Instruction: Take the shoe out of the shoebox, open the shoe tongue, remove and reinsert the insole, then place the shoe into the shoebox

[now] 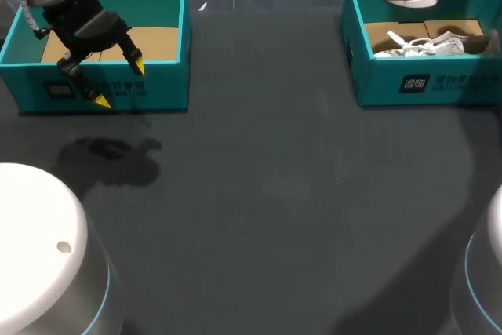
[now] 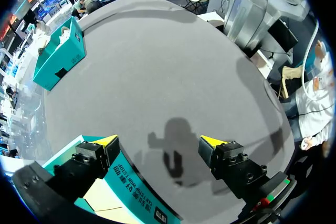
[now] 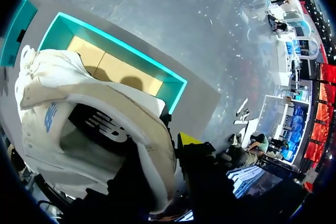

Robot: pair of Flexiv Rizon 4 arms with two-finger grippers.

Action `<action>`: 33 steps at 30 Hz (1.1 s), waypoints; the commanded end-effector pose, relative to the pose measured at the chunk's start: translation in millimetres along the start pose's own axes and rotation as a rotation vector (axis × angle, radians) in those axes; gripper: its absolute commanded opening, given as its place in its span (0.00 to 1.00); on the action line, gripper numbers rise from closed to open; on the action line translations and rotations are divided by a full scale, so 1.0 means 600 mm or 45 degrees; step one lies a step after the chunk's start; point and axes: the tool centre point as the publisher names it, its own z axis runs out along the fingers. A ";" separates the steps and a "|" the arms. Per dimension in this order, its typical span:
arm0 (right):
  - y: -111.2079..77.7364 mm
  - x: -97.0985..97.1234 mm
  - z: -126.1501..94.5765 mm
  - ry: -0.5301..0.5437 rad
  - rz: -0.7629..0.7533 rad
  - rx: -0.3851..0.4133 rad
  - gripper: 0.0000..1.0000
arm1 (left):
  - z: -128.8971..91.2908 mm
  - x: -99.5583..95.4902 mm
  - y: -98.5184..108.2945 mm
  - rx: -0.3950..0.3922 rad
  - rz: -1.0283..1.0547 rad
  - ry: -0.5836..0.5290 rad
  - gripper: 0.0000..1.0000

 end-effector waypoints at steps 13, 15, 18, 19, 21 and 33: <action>-0.004 0.014 0.016 -0.004 -0.004 -0.043 0.00 | 0.000 0.000 0.001 -0.002 0.001 0.001 1.00; -0.004 0.014 0.016 -0.004 -0.004 -0.043 0.00 | 0.000 0.000 0.001 -0.002 0.001 0.001 1.00; 0.007 0.022 0.040 0.027 -0.009 -0.043 0.00 | 0.000 0.000 0.001 -0.002 0.001 0.001 1.00; 0.010 0.026 0.047 0.034 -0.011 -0.043 0.00 | 0.000 0.000 0.001 -0.002 0.001 0.001 1.00; 0.019 0.032 0.061 0.042 -0.013 -0.054 0.00 | 0.000 0.000 0.001 -0.002 0.001 0.001 1.00; 0.041 0.042 0.116 0.098 0.005 -0.032 0.00 | 0.000 0.000 0.001 -0.002 0.001 0.001 1.00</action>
